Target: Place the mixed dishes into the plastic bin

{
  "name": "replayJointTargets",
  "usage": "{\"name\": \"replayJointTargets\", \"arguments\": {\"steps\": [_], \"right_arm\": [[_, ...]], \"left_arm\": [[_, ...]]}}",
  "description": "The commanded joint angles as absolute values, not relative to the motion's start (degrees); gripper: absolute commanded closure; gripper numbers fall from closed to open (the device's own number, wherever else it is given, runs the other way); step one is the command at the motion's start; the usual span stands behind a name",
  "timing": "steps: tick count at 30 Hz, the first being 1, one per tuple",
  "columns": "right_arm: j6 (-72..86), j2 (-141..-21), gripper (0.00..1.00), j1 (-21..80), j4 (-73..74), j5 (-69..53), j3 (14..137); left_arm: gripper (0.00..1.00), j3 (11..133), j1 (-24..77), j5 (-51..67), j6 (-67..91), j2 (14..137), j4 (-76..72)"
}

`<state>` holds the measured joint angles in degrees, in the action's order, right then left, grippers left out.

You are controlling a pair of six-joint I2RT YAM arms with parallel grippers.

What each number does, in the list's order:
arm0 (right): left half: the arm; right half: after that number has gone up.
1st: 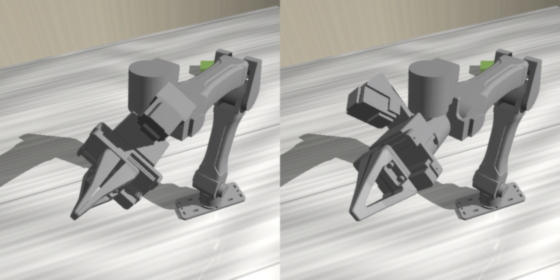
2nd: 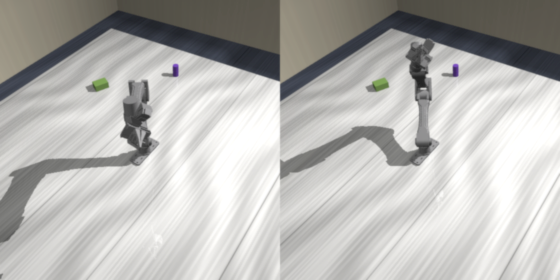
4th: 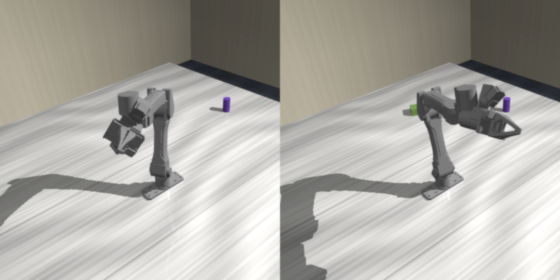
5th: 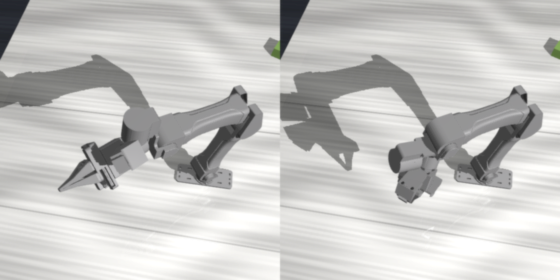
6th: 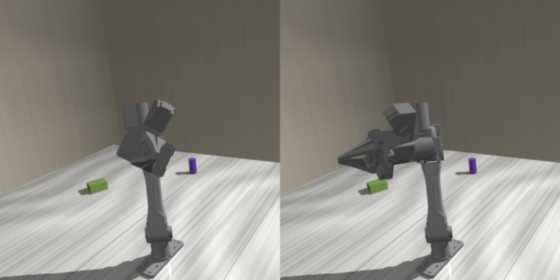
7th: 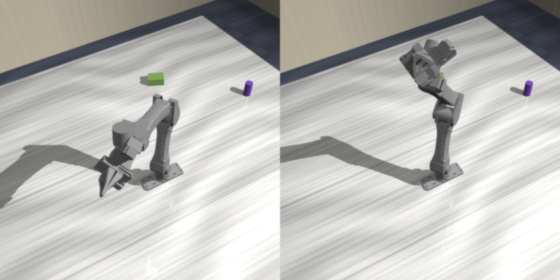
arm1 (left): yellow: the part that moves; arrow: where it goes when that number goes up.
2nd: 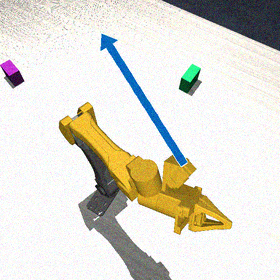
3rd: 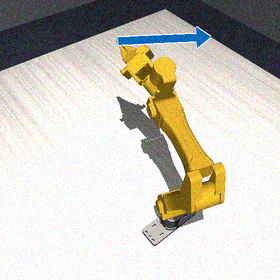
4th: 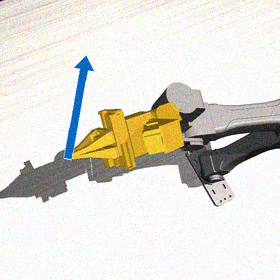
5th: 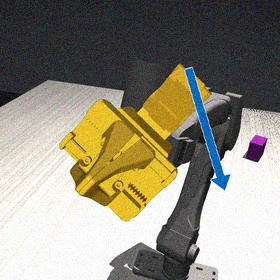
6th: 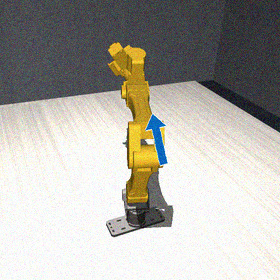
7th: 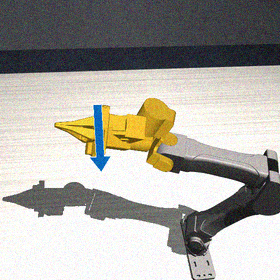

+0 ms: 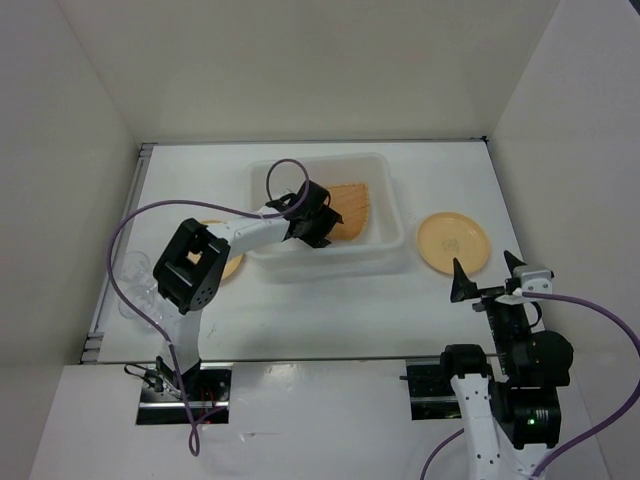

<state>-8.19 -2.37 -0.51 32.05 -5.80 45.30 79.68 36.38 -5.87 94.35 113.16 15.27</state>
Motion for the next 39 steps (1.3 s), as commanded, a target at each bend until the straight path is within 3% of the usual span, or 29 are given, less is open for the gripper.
{"name": "replayJointTargets", "arguments": {"steps": [1, 3, 4, 9, 15, 19, 23, 29, 34, 39], "right_arm": [[-7.91, -4.66, 0.02, -0.09, 27.87, -5.19, 44.21], [-7.39, -6.5, 0.02, -0.09, 27.08, -3.61, 44.21], [-7.38, -8.85, 0.02, -0.09, 27.07, -2.65, 44.21], [-4.75, -19.4, 0.02, -1.4, 26.02, 1.4, 44.91], [-2.99, -43.55, 0.02, -2.54, 34.96, 1.06, 55.96], [-3.16, -54.65, 0.02, -5.71, 44.01, -8.68, 68.34], [-3.25, -65.53, 0.02, -10.7, 53.85, -8.63, 75.4], [-8.34, -79.42, 0.02, -15.46, 55.9, -2.56, 79.36], [-12.65, -89.81, 0.02, -18.53, 54.32, 5.53, 79.37], [-17.66, -105.01, 0.02, -26.09, 56.95, -0.77, 84.63]], "left_arm": [[0.29, 85.68, 37.18, -3.87, 90.89, 114.17, 12.91], [0.14, 87.36, 37.18, -4.48, 87.81, 113.56, 16.85], [0.01, 88.06, 37.18, -5.53, 86.58, 112.34, 18.18], [0.0, 89.21, 36.65, -10.89, 75.8, 103.47, 25.22], [0.0, 92.29, 39.54, -24.42, 51.22, 84.42, 30.59], [0.0, 86.68, 43.76, -35.31, 40.37, 71.48, 31.39], [0.0, 78.85, 43.77, -40.15, 31.57, 59.27, 31.28], [0.0, 74.37, 43.77, -42.54, 25.76, 50.29, 34.8], [0.0, 71.98, 43.77, -43.68, 20.4, 49.66, 34.8], [0.0, 71.28, 43.24, -40.97, 17.32, 52.54, 30.5]]}}
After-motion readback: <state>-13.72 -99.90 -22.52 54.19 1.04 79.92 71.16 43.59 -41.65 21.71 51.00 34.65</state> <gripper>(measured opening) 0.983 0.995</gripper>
